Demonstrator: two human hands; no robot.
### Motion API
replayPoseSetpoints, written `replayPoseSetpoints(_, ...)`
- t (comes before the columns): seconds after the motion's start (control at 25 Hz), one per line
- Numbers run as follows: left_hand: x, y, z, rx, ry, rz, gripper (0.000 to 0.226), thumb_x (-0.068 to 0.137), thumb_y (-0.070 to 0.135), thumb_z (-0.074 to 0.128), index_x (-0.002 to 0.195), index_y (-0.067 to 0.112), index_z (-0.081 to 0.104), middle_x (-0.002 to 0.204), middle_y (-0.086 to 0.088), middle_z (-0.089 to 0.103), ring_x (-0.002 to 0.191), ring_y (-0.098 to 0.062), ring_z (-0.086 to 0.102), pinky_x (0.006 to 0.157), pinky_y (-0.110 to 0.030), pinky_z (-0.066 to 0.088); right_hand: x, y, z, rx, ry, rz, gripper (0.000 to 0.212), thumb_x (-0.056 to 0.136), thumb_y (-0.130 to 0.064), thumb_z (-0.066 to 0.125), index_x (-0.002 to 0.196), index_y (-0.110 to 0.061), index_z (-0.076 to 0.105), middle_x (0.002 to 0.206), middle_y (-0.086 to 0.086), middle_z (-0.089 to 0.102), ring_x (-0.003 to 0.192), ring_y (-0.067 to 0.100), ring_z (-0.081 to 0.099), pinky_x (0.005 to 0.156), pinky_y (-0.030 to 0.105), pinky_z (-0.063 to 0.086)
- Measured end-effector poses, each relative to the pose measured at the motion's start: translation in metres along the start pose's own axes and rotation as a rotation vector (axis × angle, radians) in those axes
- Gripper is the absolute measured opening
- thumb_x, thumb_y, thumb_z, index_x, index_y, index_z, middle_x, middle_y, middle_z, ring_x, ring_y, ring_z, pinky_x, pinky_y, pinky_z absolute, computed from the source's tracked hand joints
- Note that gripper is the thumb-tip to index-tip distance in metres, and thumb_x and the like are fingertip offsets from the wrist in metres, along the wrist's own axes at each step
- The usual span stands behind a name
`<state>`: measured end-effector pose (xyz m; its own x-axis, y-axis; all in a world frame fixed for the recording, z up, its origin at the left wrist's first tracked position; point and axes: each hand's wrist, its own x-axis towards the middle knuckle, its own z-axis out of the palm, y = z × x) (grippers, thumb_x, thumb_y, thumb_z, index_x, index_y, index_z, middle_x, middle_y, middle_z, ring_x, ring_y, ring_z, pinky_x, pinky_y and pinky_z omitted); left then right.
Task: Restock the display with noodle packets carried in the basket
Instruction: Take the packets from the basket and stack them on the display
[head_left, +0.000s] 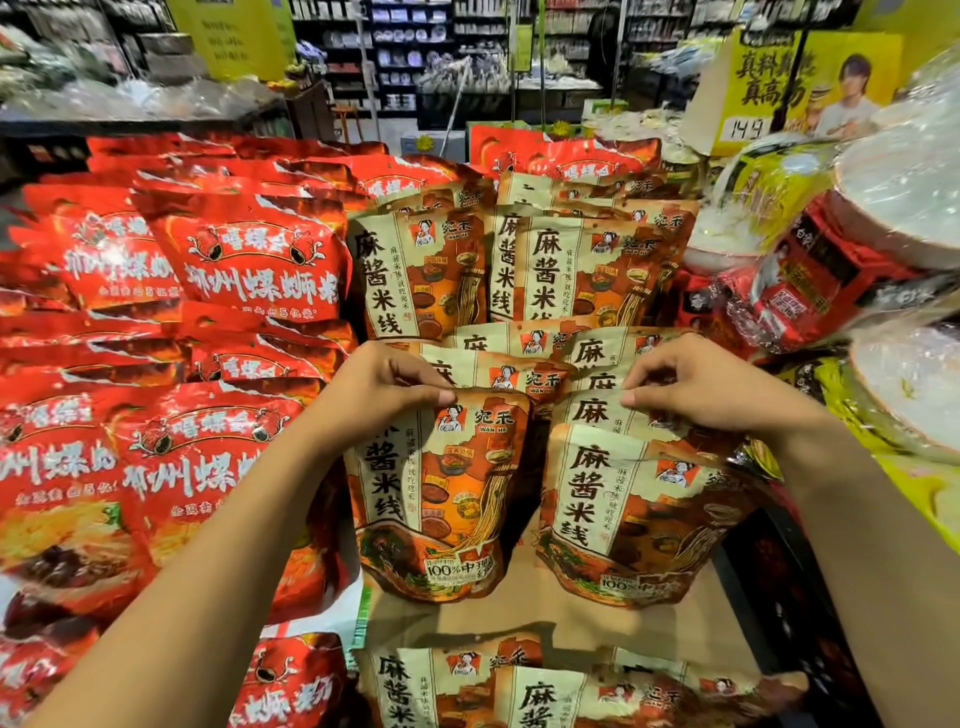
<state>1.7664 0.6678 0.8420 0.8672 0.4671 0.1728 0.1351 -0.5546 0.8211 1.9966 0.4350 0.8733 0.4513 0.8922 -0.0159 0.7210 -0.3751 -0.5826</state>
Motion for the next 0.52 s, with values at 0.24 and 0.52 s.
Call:
replayPoseSetpoints(0.24, 0.008, 0.014, -0.006, 0.076, -0.015, -0.032, 0.013, 0.082, 0.03, 0.077, 0.08, 0.017, 0.079, 0.074, 0.005, 0.074, 0.068, -0.002, 0.066, 0.062, -0.013, 0.048, -0.003, -0.011, -0.005, 0.102, 0.057, 0.06, 0.01, 0.084, -0.018, 0.075, 0.077, -0.013, 0.074, 0.069, 0.003, 0.069, 0.053, 0.005, 0.058, 0.054, 0.021, 0.048)
replayPoseSetpoints(0.52, 0.046, 0.018, 0.003, 0.436, -0.029, 0.025, 0.032, 0.076, 0.029, 0.083, 0.102, 0.013, 0.074, 0.096, 0.001, 0.07, 0.093, -0.017, 0.066, 0.086, -0.038, 0.054, 0.018, 0.004, -0.004, -0.209, 0.047, 0.057, 0.012, 0.084, -0.025, 0.076, 0.095, -0.023, 0.072, 0.095, -0.002, 0.068, 0.086, 0.016, 0.061, 0.084, 0.037, 0.052)
